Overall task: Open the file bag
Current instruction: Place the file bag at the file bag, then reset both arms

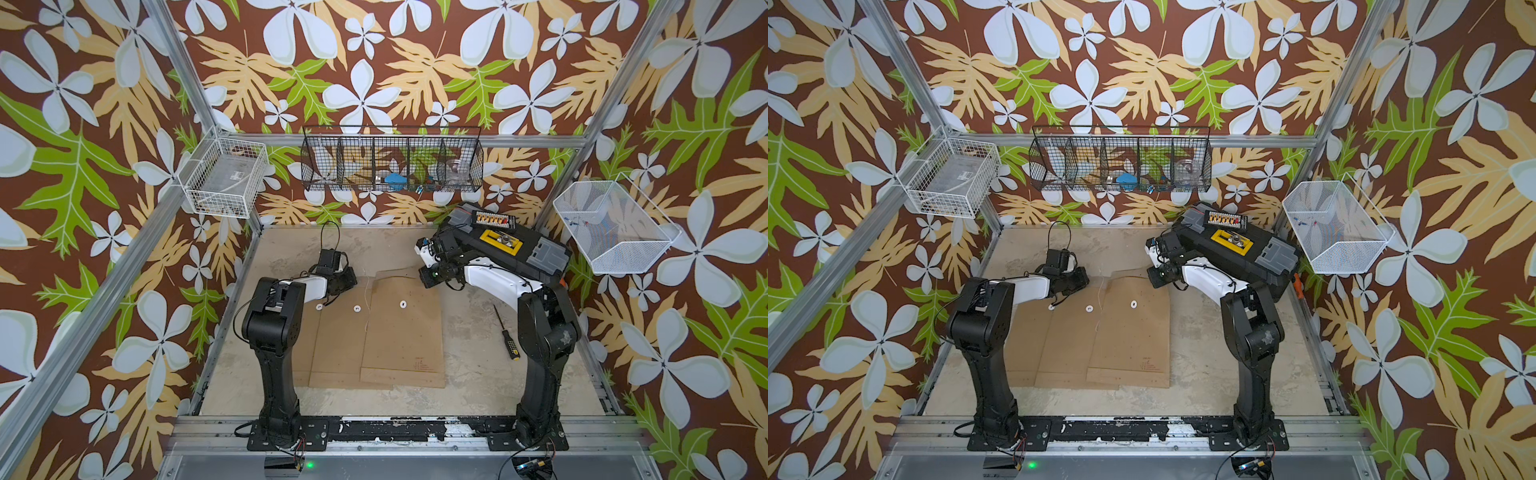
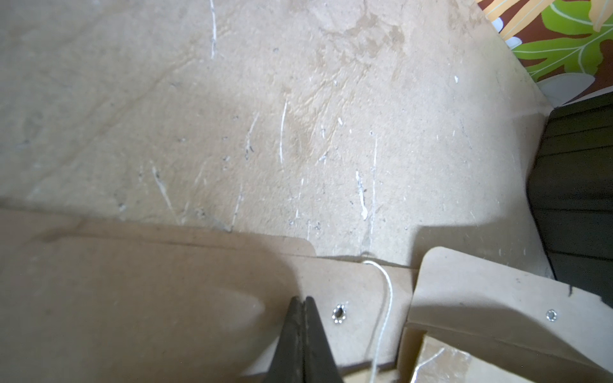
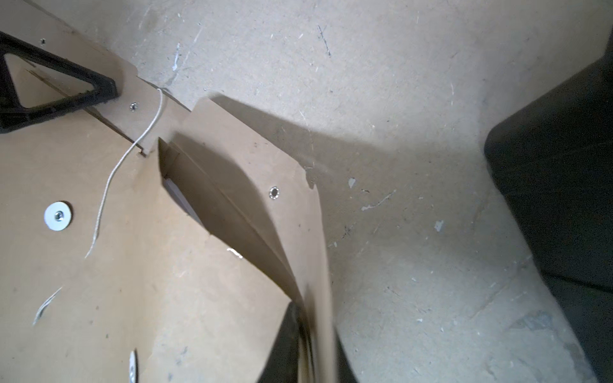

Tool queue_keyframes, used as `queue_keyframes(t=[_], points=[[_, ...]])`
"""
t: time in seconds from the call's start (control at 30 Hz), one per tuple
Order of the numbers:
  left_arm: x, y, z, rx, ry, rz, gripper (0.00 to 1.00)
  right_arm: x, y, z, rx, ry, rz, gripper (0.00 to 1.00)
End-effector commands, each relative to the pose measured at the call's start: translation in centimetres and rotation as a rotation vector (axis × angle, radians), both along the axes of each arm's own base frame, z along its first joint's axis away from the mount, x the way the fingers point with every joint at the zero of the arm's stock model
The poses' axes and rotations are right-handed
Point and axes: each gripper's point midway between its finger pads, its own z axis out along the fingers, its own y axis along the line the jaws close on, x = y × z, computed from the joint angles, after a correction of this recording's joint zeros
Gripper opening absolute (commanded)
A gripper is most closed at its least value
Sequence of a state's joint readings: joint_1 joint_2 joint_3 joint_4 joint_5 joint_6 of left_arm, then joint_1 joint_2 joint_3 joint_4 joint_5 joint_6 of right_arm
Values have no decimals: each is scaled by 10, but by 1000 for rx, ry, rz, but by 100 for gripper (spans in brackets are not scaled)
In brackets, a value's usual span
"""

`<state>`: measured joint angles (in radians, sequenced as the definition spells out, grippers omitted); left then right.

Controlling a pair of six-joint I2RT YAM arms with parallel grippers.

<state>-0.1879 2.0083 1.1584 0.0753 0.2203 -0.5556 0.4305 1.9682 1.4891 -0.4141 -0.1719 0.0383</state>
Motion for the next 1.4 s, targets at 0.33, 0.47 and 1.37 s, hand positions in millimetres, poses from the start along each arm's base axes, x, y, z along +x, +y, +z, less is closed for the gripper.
queue_keyframes(t=[0.33, 0.47, 1.37], points=[[-9, 2, 2, 11, 36, -4, 13, -2, -25, 17, -91, -71, -59, 72], [-5, 1, 17, 11, 3, -10, 29, -5, -32, 43, -75, -133, -94, 78], [-132, 125, 196, 201, -630, 496, 100, -135, -138, 198, 257, -865, -419, 100]])
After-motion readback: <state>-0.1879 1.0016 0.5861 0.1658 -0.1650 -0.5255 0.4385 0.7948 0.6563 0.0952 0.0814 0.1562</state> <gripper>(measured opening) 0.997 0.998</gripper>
